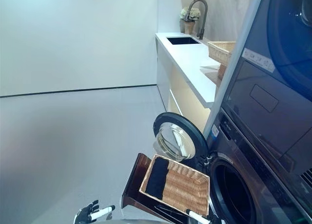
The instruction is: Pick up the clothes and place them into the washing machine
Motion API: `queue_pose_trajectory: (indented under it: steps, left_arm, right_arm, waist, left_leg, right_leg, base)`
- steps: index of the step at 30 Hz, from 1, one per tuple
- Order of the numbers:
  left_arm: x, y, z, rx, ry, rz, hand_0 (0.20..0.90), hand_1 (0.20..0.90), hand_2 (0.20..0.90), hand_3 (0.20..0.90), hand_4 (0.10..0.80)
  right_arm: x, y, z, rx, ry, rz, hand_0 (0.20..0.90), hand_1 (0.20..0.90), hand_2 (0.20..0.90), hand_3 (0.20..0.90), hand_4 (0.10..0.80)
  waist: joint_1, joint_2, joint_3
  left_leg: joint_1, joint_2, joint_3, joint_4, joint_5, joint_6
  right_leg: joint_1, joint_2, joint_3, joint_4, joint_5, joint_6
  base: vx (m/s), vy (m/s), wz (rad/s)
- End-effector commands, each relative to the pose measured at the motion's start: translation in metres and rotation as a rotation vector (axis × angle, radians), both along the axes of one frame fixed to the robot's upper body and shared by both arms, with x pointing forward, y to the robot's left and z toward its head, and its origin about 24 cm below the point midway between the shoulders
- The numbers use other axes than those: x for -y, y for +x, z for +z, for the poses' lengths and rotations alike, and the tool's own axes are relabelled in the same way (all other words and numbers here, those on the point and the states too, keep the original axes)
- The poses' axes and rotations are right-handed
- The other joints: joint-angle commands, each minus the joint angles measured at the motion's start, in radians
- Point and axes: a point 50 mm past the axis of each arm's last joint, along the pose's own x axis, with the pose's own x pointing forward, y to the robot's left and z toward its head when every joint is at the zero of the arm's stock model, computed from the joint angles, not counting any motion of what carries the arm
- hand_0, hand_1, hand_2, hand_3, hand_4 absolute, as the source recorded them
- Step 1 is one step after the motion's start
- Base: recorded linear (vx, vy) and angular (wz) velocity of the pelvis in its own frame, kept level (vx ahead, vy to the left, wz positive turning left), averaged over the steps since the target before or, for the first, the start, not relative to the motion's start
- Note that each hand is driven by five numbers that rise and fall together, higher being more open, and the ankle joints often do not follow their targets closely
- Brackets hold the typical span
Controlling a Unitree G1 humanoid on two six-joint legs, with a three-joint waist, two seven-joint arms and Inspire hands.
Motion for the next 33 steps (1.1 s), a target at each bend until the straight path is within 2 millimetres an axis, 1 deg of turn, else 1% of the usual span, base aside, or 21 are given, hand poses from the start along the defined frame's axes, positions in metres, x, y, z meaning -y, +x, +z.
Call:
queue_pose_trajectory:
  steps: [1,2,3,4,5,6,9,13,15,17,18,21,23,24,26,27,28,29,31,32,33]
  left_arm:
    - [0.009,0.025,0.006,0.103,-0.016,0.001,0.9,0.9,0.9,0.9,0.8]
    - [0.007,0.021,0.004,0.081,-0.01,0.006,0.9,0.9,0.9,0.9,0.8]
    - [0.004,0.016,0.003,0.058,-0.001,0.011,0.9,0.9,0.9,0.9,0.8]
    - [0.005,0.016,0.003,0.057,-0.001,0.011,0.9,0.9,0.9,0.9,0.8]
    - [0.0,0.012,0.003,0.034,0.02,0.009,0.9,0.9,0.9,0.9,0.8]
    - [0.001,0.013,0.002,0.027,0.022,-0.006,0.9,0.9,0.9,0.9,0.8]
    - [-0.001,0.01,0.002,-0.002,0.042,-0.014,0.9,0.9,0.9,0.9,0.8]
    - [-0.005,0.009,0.002,-0.012,0.055,-0.015,0.9,0.9,0.9,0.9,0.8]
    - [-0.012,0.015,0.005,-0.002,0.084,-0.027,0.9,0.9,0.9,0.9,0.8]
    - [-0.015,0.017,0.007,0.008,0.094,-0.02,0.9,0.9,0.9,0.9,0.8]
    - [-0.02,0.026,0.011,0.043,0.108,0.005,0.9,0.9,0.9,0.9,0.8]
    - [-0.022,0.035,0.014,0.063,0.111,0.0,0.9,0.9,0.9,0.9,0.8]
    - [-0.023,0.037,0.014,0.066,0.114,-0.005,0.9,0.9,0.9,0.9,0.8]
    - [-0.021,0.044,0.016,0.079,0.112,-0.036,0.9,0.9,0.9,0.9,0.8]
    - [-0.021,0.05,0.018,0.089,0.114,-0.069,0.9,0.9,0.9,0.9,0.8]
    - [-0.021,0.05,0.018,0.09,0.114,-0.069,0.9,0.9,0.9,0.9,0.8]
    - [-0.022,0.055,0.02,0.1,0.119,-0.086,0.9,0.9,0.9,0.9,0.8]
    - [-0.023,0.059,0.022,0.111,0.13,-0.105,0.9,0.9,0.9,0.9,0.8]
    - [-0.025,0.064,0.024,0.115,0.141,-0.113,0.9,0.9,0.9,0.9,0.8]
    - [-0.024,0.068,0.025,0.126,0.14,-0.106,0.9,0.9,0.9,0.9,0.8]
    - [-0.024,0.071,0.027,0.144,0.137,-0.09,0.9,0.9,0.9,0.9,0.8]
  right_arm:
    - [0.023,0.039,0.014,0.107,-0.116,0.085,0.9,0.9,0.9,0.9,0.8]
    - [0.022,0.043,0.015,0.113,-0.116,0.094,0.9,0.9,0.9,0.9,0.8]
    - [0.022,0.048,0.016,0.125,-0.117,0.099,0.9,0.9,0.9,0.9,0.8]
    - [0.022,0.048,0.016,0.124,-0.117,0.1,0.9,0.9,0.9,0.9,0.8]
    - [0.019,0.058,0.018,0.154,-0.113,0.124,0.9,0.9,0.9,0.9,0.8]
    - [0.022,0.059,0.019,0.149,-0.123,0.122,0.9,0.9,0.9,0.9,0.8]
    - [0.022,0.069,0.022,0.185,-0.116,0.113,0.9,0.9,0.9,0.9,0.8]
    - [0.013,0.085,0.026,0.234,-0.1,0.133,0.9,0.9,0.9,0.9,0.8]
    - [0.007,0.096,0.029,0.272,-0.076,0.117,0.9,0.9,0.9,0.9,0.8]
    - [0.003,0.099,0.029,0.281,-0.068,0.126,0.9,0.9,0.9,0.9,0.8]
    - [-0.005,0.108,0.032,0.3,-0.053,0.164,0.9,0.9,0.9,0.9,0.8]
    - [-0.011,0.114,0.032,0.303,-0.037,0.186,0.9,0.9,0.9,0.9,0.8]
    - [-0.014,0.118,0.034,0.311,-0.036,0.2,0.9,0.9,0.9,0.9,0.8]
    - [-0.016,0.126,0.037,0.327,-0.036,0.214,0.9,0.9,0.9,0.9,0.8]
    - [-0.021,0.131,0.039,0.336,-0.026,0.237,0.9,0.9,0.9,0.9,0.8]
    - [-0.021,0.131,0.039,0.337,-0.026,0.237,0.9,0.9,0.9,0.9,0.8]
    - [-0.023,0.138,0.041,0.351,-0.024,0.249,0.9,0.9,0.9,0.9,0.8]
    - [-0.028,0.145,0.044,0.363,-0.027,0.279,0.9,0.9,0.9,0.9,0.8]
    - [-0.032,0.155,0.048,0.372,-0.036,0.301,0.9,0.9,0.9,0.9,0.8]
    - [-0.03,0.159,0.051,0.377,-0.046,0.302,0.9,0.9,0.9,0.9,0.8]
    - [-0.03,0.162,0.052,0.375,-0.051,0.307,0.9,0.9,0.9,0.9,0.8]
  waist:
    - [0.008,-0.021,-0.008]
    - [0.01,-0.027,-0.013]
    - [0.012,-0.027,-0.023]
    - [0.015,-0.029,-0.019]
    - [0.019,-0.014,-0.027]
    - [0.022,-0.002,-0.025]
    - [0.031,0.018,-0.027]
    - [0.038,0.026,-0.042]
    - [0.043,0.01,-0.049]
    - [0.049,0.005,-0.047]
    - [0.068,-0.001,-0.046]
    - [0.087,-0.009,-0.049]
    - [0.09,-0.013,-0.047]
    - [0.097,-0.015,-0.035]
    - [0.086,-0.01,-0.005]
    - [0.085,-0.01,-0.004]
    - [0.08,-0.007,0.013]
    - [0.08,-0.003,0.03]
    - [0.09,0.001,0.03]
    - [0.1,-0.006,0.029]
    - [0.097,-0.005,0.039]
  left_leg:
    - [-0.098,-0.091,0.049,0.246,-0.025,0.065]
    - [-0.107,-0.073,0.052,0.191,-0.038,0.072]
    - [-0.107,-0.037,0.056,0.072,-0.044,0.072]
    - [-0.095,-0.037,0.059,0.061,-0.041,0.072]
    - [-0.087,0.03,0.067,-0.118,0.025,0.045]
    - [-0.094,0.062,0.078,-0.189,0.073,0.032]
    - [-0.095,0.084,0.095,-0.283,0.13,0.016]
    - [-0.041,0.069,0.092,-0.326,0.116,0.018]
    - [-0.014,0.054,0.134,-0.303,0.088,0.031]
    - [-0.009,0.048,0.146,-0.293,0.078,0.036]
    - [-0.014,0.028,0.166,-0.262,0.048,0.057]
    - [-0.005,0.01,0.184,-0.255,0.024,0.071]
    - [-0.001,0.005,0.184,-0.252,0.013,0.078]
    - [0.009,-0.009,0.179,-0.238,-0.01,0.098]
    - [0.026,-0.007,0.167,-0.228,-0.014,0.107]
    - [0.026,-0.008,0.167,-0.228,-0.014,0.107]
    - [0.029,-0.006,0.155,-0.224,-0.012,0.11]
    - [0.034,-0.005,0.15,-0.224,-0.013,0.112]
    - [0.048,0.0,0.152,-0.24,-0.021,0.098]
    - [0.057,-0.004,0.154,-0.248,-0.035,0.085]
    - [0.061,-0.002,0.142,-0.25,-0.038,0.079]
  right_leg:
    - [0.022,-0.009,0.044,-0.287,0.255,0.029]
    - [0.025,-0.015,0.051,-0.292,0.253,0.034]
    - [0.028,-0.014,0.059,-0.299,0.246,0.041]
    - [0.034,-0.016,0.063,-0.3,0.244,0.041]
    - [0.036,-0.001,0.065,-0.309,0.227,0.049]
    - [0.043,0.004,0.062,-0.317,0.215,0.05]
    - [0.075,0.003,0.063,-0.342,0.187,0.059]
    - [0.082,-0.013,0.07,-0.335,0.169,0.072]
    - [0.101,-0.057,0.076,-0.312,0.153,0.096]
    - [0.102,-0.072,0.076,-0.3,0.15,0.102]
    - [0.099,-0.102,0.083,-0.266,0.146,0.118]
    - [0.079,-0.125,0.077,-0.204,0.138,0.136]
    - [0.064,-0.127,0.074,-0.17,0.136,0.14]
    - [0.027,-0.126,0.056,-0.062,0.148,0.146]
    - [-0.042,-0.09,0.045,0.074,0.196,0.143]
    - [-0.043,-0.091,0.045,0.078,0.194,0.143]
    - [-0.07,-0.069,0.033,0.123,0.193,0.139]
    - [-0.1,-0.077,-0.006,0.14,0.196,0.13]
    - [-0.102,-0.142,-0.106,0.005,0.17,0.118]
    - [-0.088,-0.182,-0.166,-0.108,0.188,0.122]
    - [-0.081,-0.198,-0.153,-0.138,0.211,0.124]
  base:
    - [0.06,-0.024,0.14]
    - [0.119,0.035,-0.11]
    - [0.111,0.029,-0.2]
    - [0.148,0.079,-0.22]
    - [0.11,0.094,-0.14]
    - [0.103,0.094,-0.04]
    - [0.144,0.122,0.13]
    - [0.168,0.159,-0.42]
    - [0.246,0.215,-0.16]
    - [0.135,0.147,-0.09]
    - [0.151,0.171,-0.24]
    - [0.173,0.173,-0.32]
    - [0.118,0.095,-0.18]
    - [0.14,0.112,-0.13]
    - [0.104,0.091,-0.09]
    - [0.037,0.037,-0.09]
    - [0.035,0.033,0.01]
    - [0.076,0.033,-0.01]
    - [0.158,-0.043,-0.08]
    - [0.199,-0.112,-0.07]
    - [0.151,-0.085,-0.1]
